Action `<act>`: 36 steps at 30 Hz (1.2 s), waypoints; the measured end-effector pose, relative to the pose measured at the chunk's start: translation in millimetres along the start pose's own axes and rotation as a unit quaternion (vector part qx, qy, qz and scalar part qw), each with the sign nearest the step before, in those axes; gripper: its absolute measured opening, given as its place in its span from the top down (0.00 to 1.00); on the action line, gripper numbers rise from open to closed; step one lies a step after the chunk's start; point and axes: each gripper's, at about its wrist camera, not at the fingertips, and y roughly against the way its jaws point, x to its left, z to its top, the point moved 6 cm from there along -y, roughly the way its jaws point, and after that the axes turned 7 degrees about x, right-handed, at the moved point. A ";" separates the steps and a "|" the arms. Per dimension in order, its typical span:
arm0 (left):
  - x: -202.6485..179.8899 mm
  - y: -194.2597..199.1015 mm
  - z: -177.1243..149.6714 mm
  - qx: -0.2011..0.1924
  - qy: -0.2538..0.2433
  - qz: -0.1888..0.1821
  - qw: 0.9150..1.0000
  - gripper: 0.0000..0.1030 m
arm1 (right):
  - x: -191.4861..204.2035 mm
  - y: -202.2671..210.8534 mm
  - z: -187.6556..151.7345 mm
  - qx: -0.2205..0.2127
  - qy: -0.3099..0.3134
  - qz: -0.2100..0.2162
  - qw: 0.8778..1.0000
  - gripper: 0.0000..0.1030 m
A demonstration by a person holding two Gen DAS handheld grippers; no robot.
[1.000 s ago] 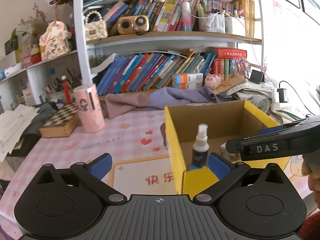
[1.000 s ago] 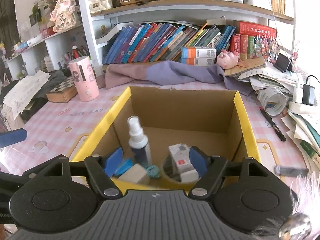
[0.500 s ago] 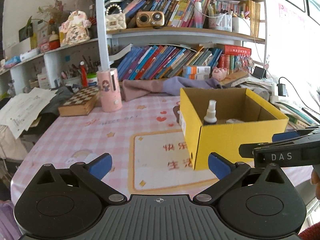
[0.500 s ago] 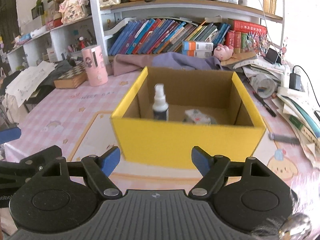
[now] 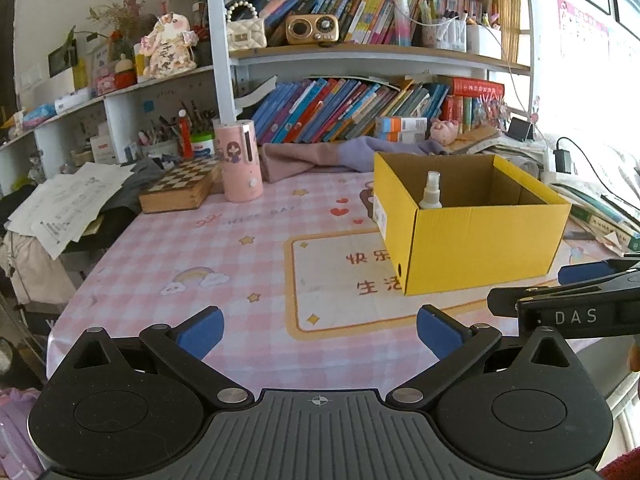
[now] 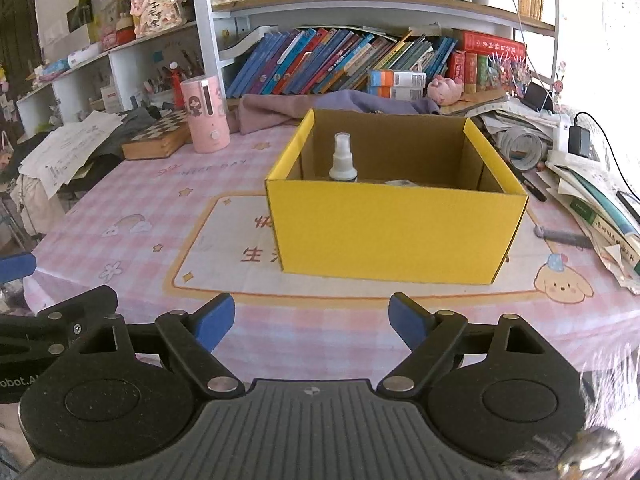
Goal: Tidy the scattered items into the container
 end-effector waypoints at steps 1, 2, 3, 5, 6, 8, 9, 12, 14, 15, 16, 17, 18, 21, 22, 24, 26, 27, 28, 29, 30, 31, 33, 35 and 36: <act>0.7 0.6 -1.3 0.001 0.000 0.000 1.000 0.00 | 1.8 0.9 -2.0 0.001 0.000 0.000 1.000 0.18; 1.5 1.3 -2.6 0.003 0.000 0.000 1.000 0.00 | 3.1 1.6 -3.4 0.001 0.000 0.000 1.000 0.17; 2.2 2.0 -3.8 0.004 -0.001 -0.001 1.000 0.00 | 4.1 2.4 -4.9 0.002 -0.001 0.000 1.000 0.17; 3.5 3.0 -5.5 0.007 -0.001 -0.003 1.000 0.00 | 5.9 3.8 -7.3 0.003 -0.003 -0.001 1.000 0.17; 3.8 3.5 -6.3 0.008 -0.001 -0.004 1.000 0.00 | 6.6 4.5 -8.2 0.003 -0.004 -0.001 1.000 0.16; 4.7 4.5 -7.4 0.010 -0.001 -0.005 1.000 0.00 | 7.1 5.7 -9.4 0.003 -0.004 -0.001 1.000 0.16; 5.1 4.9 -8.1 0.010 -0.001 -0.005 1.000 0.00 | 7.5 6.0 -9.9 0.003 -0.003 0.000 1.000 0.16; 5.9 5.5 -9.7 0.013 0.001 -0.003 1.000 0.00 | 8.9 7.6 -11.6 0.003 -0.001 0.000 1.000 0.16; 7.0 5.8 -10.4 0.014 0.004 -0.002 1.000 0.00 | 10.4 8.7 -12.5 0.003 0.001 0.001 1.000 0.15; 7.4 5.7 -10.7 0.015 0.005 -0.002 1.000 0.00 | 11.1 9.0 -12.9 0.003 0.002 0.001 1.000 0.15; 8.0 5.8 -11.0 0.015 0.006 -0.001 1.000 0.00 | 11.5 9.2 -13.2 0.004 0.003 0.001 1.000 0.15; 8.4 5.9 -11.4 0.016 0.007 -0.001 1.000 0.00 | 11.6 9.3 -13.3 0.004 0.004 0.002 1.000 0.15; 8.8 6.0 -11.8 0.016 0.008 0.000 1.000 0.00 | 12.0 9.4 -13.3 0.005 0.005 0.002 1.000 0.15; 9.2 6.1 -12.0 0.017 0.010 0.000 1.000 0.00 | 13.4 9.7 -13.1 0.006 0.007 0.003 1.000 0.14; 9.1 6.2 -12.1 0.017 0.010 0.001 1.000 0.00 | 13.7 9.7 -12.8 0.006 0.008 0.003 1.000 0.14; 9.2 6.0 -12.0 0.019 0.011 0.001 1.000 0.00 | 13.9 9.9 -12.3 0.006 0.009 0.003 1.000 0.13; 8.8 5.8 -12.4 0.020 0.012 0.001 1.000 0.00 | 13.8 10.1 -12.1 0.006 0.009 0.003 1.000 0.13; 8.8 5.5 -12.2 0.021 0.013 0.001 1.000 0.00 | 13.9 10.1 -12.2 0.006 0.009 0.002 1.000 0.12; 8.7 5.2 -12.1 0.022 0.014 0.001 1.000 0.00 | 13.6 10.0 -12.3 0.007 0.008 0.002 1.000 0.12; 8.6 5.1 -12.0 0.022 0.014 0.000 1.000 0.00 | 13.3 10.0 -12.3 0.007 0.008 0.002 1.000 0.12; 8.5 5.0 -11.9 0.022 0.014 0.000 1.000 0.00 | 12.9 10.1 -12.4 0.007 0.008 0.001 1.000 0.12; 8.4 5.0 -11.9 0.022 0.013 0.000 1.000 0.00 | 12.4 10.1 -12.5 0.007 0.007 0.001 1.000 0.12; 7.1 4.7 -12.3 0.023 0.012 -0.001 1.000 0.00 | 11.3 10.5 -12.9 0.007 0.006 -0.001 1.000 0.12; 5.4 4.0 -12.2 0.024 0.010 -0.002 1.000 0.00 | 10.2 10.5 -13.4 0.008 0.005 -0.001 1.000 0.12; 4.5 3.7 -12.2 0.025 0.009 -0.001 1.000 0.00 | 9.4 10.6 -13.6 0.008 0.004 -0.002 1.000 0.12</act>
